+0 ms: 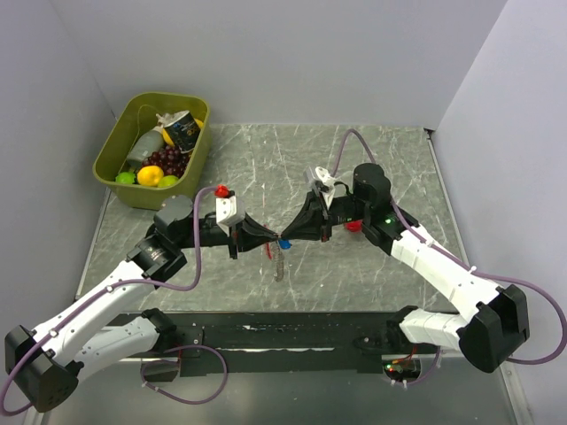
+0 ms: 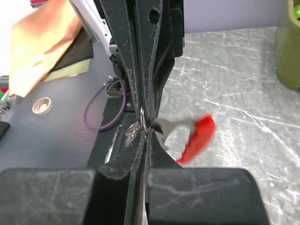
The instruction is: Put the keys on the keyring
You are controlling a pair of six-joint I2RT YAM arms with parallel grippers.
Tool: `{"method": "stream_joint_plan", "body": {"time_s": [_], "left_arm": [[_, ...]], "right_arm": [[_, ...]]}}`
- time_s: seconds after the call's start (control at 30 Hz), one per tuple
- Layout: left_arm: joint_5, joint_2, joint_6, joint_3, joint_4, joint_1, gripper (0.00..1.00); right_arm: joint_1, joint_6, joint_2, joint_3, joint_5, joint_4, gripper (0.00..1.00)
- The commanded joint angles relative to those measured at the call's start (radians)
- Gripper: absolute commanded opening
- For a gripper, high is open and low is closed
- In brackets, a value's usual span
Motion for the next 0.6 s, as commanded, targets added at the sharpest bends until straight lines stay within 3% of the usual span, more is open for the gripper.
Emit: {"method": "stream_joint_plan", "body": {"time_s": [0.0,0.57], "left_arm": [[0.032,-0.021,-0.005,0.031,0.071,-0.008,0.01],[0.010,-0.069,-0.042,0.000,0.169,-0.008,0.01]], "right_arm": [[-0.003,0.000,-0.005,0.036,0.023,0.029,0.00],[0.005,-0.061,-0.001,0.022,0.023,-0.042,0.00]]}}
